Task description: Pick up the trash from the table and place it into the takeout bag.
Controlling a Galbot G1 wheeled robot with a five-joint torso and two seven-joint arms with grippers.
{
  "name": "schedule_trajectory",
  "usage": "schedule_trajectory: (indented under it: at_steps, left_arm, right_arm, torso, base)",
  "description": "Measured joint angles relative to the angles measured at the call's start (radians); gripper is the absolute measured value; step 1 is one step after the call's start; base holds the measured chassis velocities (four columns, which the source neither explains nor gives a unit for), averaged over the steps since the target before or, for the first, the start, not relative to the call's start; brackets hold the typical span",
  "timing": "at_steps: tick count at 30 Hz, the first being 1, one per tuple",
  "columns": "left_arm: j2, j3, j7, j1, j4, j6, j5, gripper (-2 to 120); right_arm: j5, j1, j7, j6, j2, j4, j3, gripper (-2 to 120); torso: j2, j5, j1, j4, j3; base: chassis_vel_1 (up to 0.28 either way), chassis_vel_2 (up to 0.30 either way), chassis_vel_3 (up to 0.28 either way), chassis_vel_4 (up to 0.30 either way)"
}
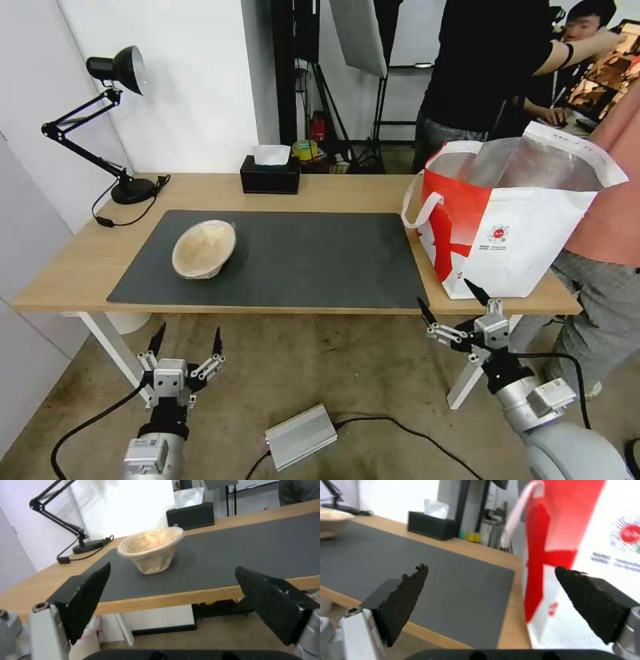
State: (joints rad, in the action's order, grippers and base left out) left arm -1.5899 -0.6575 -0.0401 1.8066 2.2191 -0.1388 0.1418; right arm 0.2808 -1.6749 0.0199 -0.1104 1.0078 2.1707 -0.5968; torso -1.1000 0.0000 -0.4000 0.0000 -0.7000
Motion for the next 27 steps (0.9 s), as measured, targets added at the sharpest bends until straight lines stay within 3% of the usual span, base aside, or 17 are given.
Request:
schedule_trajectory:
  at_steps: [12, 17, 27]
  left_arm:
    - [0.001, -0.001, 0.0, -0.001, -0.004, 0.001, 0.0, 100]
    - [0.002, -0.002, 0.0, -0.003, -0.008, 0.001, 0.0, 100]
    - [0.005, -0.001, 0.0, -0.002, -0.013, 0.003, 0.001, 100]
  right_arm:
    - [-0.031, -0.029, 0.096, -0.001, 0.047, -0.018, 0.012, 98]
    - [-0.037, -0.035, 0.124, -0.005, 0.058, -0.034, 0.015, 92]
    - [-0.045, -0.044, 0.127, -0.035, 0.087, -0.068, 0.006, 99]
  torso:
    - [0.0, -0.0001, 0.0, -0.0001, 0.0]
    - [0.0, -0.0001, 0.0, 0.0, 0.0]
    - [0.0, 0.0, 0.0, 0.0, 0.0]
  base:
    - [0.0, 0.0, 0.0, 0.0]
    - [0.0, 0.0, 0.0, 0.0]
    - [0.0, 0.0, 0.0, 0.0]
